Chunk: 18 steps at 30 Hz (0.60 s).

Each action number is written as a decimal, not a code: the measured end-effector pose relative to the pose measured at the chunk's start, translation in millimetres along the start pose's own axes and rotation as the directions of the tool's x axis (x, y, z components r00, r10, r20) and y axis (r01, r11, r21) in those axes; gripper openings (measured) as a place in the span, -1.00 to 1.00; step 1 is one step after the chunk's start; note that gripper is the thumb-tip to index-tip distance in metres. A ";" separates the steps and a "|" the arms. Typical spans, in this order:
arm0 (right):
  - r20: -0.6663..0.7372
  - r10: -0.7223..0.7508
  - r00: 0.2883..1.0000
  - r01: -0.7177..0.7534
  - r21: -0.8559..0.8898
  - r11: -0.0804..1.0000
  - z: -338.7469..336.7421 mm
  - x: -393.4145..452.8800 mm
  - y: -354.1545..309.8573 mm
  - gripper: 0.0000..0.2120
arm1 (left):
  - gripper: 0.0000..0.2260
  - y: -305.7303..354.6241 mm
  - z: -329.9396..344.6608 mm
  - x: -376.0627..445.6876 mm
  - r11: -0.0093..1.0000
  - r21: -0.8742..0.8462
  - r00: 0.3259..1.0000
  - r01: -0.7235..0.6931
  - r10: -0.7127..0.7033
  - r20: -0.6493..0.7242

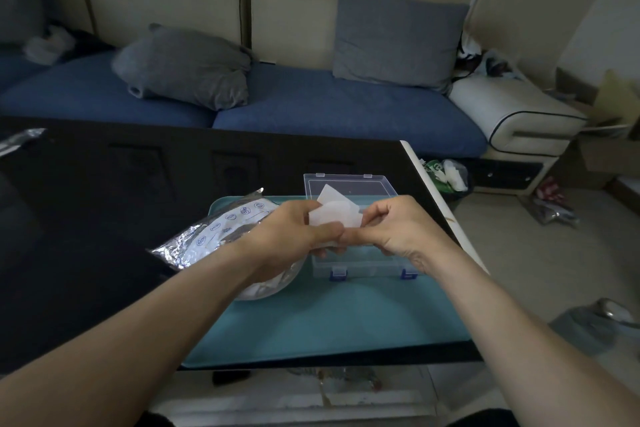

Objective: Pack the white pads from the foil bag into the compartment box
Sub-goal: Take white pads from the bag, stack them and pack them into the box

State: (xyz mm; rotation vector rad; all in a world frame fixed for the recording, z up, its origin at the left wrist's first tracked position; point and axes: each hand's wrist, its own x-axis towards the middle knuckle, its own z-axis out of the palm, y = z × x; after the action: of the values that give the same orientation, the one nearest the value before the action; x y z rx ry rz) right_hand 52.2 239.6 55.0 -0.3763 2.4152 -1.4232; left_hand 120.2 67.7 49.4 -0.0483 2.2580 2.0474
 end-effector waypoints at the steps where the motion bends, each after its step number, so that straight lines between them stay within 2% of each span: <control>1: -0.016 -0.004 1.000 0.005 0.012 1.000 -1.3 0.5 0.2 -0.61 | -0.86 -0.4 0.0 -0.1 1.000 -0.023 1.000 0.004 -0.004 0.006; 4: 0.062 -0.035 0.997 0.028 0.102 0.994 -9.7 4.6 7.0 -0.47 | -0.83 0.7 -0.3 -1.4 0.996 -0.082 0.998 0.020 -0.015 0.066; 7: 0.243 -0.075 0.967 0.029 0.189 0.982 -13.4 2.6 11.3 -0.46 | -0.88 2.5 -0.7 -3.0 0.997 -0.073 0.993 -0.002 0.011 0.115; 10: 0.321 -0.075 0.944 -0.034 0.322 0.946 -15.9 1.5 10.9 -0.52 | -0.89 2.6 -1.2 -3.2 0.998 -0.056 0.993 -0.020 0.027 0.117; 12: 0.286 -0.063 0.956 -0.053 0.380 0.924 -15.4 0.5 8.2 -0.69 | -0.90 3.8 -1.2 -3.8 0.997 -0.072 0.993 -0.011 0.020 0.120; 14: 0.181 -0.040 0.983 -0.035 0.391 0.920 -12.9 1.0 6.4 -0.85 | -0.91 5.5 -0.9 -5.0 0.996 -0.086 0.990 0.015 -0.003 0.141; 18: -0.083 -0.124 0.989 0.148 0.438 0.887 -11.2 3.6 2.7 -0.81 | -0.83 5.3 -0.5 -5.1 0.984 -0.155 0.984 0.094 -0.067 0.167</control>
State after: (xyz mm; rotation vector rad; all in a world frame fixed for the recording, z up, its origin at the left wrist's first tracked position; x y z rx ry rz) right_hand 44.3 248.5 57.3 -0.4023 2.0435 -2.0079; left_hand 124.8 67.6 55.1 0.0136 1.9608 2.1053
